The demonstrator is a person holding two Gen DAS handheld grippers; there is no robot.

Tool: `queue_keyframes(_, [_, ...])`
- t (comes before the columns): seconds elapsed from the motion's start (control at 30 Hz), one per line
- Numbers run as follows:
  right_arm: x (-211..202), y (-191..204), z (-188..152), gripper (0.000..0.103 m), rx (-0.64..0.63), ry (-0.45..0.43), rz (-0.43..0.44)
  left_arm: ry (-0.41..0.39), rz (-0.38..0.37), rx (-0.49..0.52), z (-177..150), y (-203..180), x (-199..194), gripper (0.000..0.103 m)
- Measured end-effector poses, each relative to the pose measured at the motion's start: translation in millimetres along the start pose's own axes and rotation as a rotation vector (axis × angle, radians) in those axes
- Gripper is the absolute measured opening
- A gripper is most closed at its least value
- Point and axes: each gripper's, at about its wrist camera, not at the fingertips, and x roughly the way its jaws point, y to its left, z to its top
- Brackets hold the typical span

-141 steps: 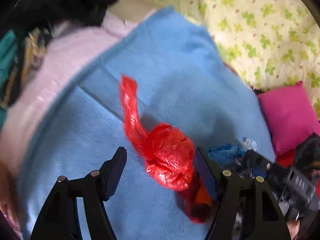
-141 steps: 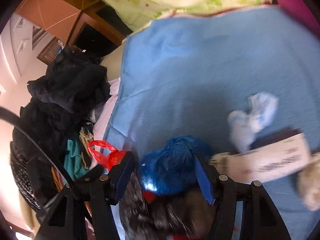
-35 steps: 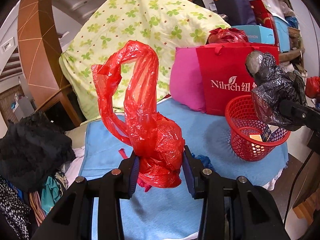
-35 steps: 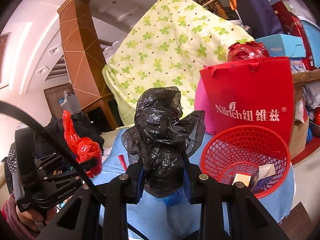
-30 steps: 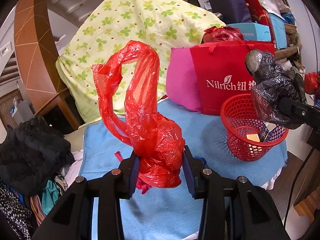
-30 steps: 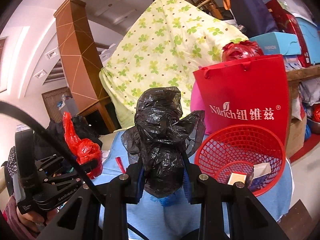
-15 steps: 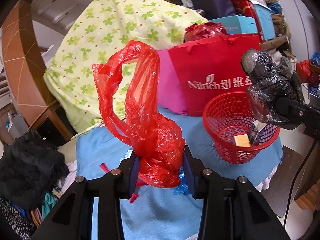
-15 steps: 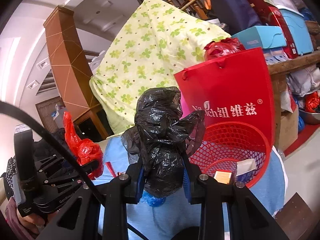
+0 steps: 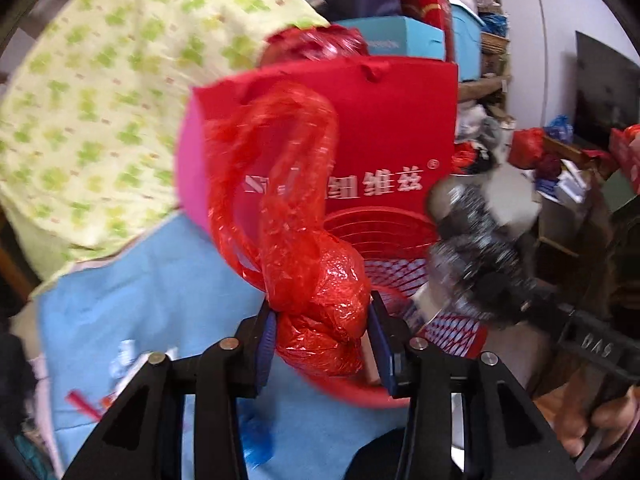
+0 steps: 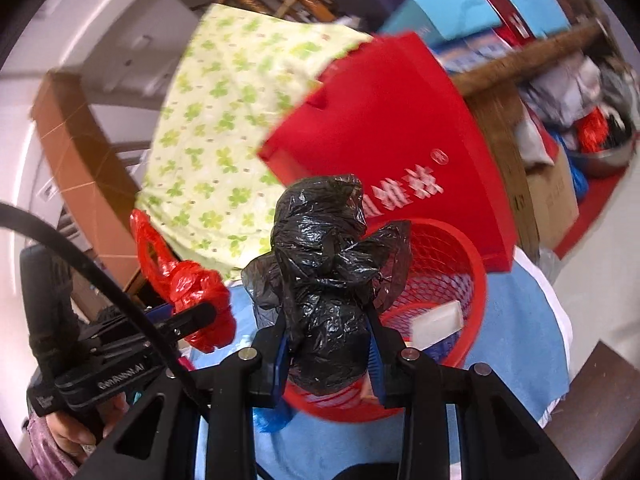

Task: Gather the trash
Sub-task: 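Lower the black bag into the red basket and open the right tool, then grasp the red ribbon with the left tool while the right tool grasps the blue bag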

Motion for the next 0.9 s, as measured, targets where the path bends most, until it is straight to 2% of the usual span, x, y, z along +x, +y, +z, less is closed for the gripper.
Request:
queue_keyframes(0.07, [11.8, -14.0, 1.9, 0.038, 0.05, 0.027, 0.015, 0.012, 0.0, 0.023, 5.3, -4.6, 15.4, 0.062])
queue_keyframes(0.17, [24.2, -28.3, 0.9, 0.077, 0.086, 0.041, 0.019, 0.031, 0.016, 0.024, 4.6, -4.2, 27.7, 0.064])
queue_keyframes(0.27, [20.7, -34.3, -2.8, 0.077, 0.093, 0.021, 0.023, 0.06, -0.003, -0.035, -7.4, 10.1, 26.7, 0.064])
queue_keyframes(0.37, [7.1, -29.0, -4.3, 0.077, 0.049, -0.018, 0.012, 0.079, 0.015, -0.081, -31.1, 28.3, 15.3, 0.064])
queue_keyframes(0.5, [-12.7, -15.2, -4.2, 0.077, 0.026, -0.052, 0.042, 0.08, 0.096, -0.129, -70.9, 60.3, -15.4, 0.064])
queue_keyframes(0.57, [-18.4, -2.9, -5.3, 0.077, -0.002, -0.055, 0.072, 0.073, 0.166, -0.145, -92.1, 83.4, -34.9, 0.064])
queue_keyframes(0.67, [-18.1, 24.1, -10.8, 0.077, -0.064, -0.025, 0.123, 0.068, 0.289, -0.195, -128.3, 122.4, -66.9, 0.064])
queue_keyframes(0.8, [2.2, 63.7, -28.3, 0.077, -0.133, 0.059, 0.198, 0.096, 0.407, -0.282, -179.7, 168.6, -101.5, 0.065])
queue_keyframes(0.9, [31.2, 84.8, -46.2, 0.077, -0.165, 0.149, 0.212, 0.13, 0.442, -0.317, -207.6, 187.8, -107.6, 0.065])
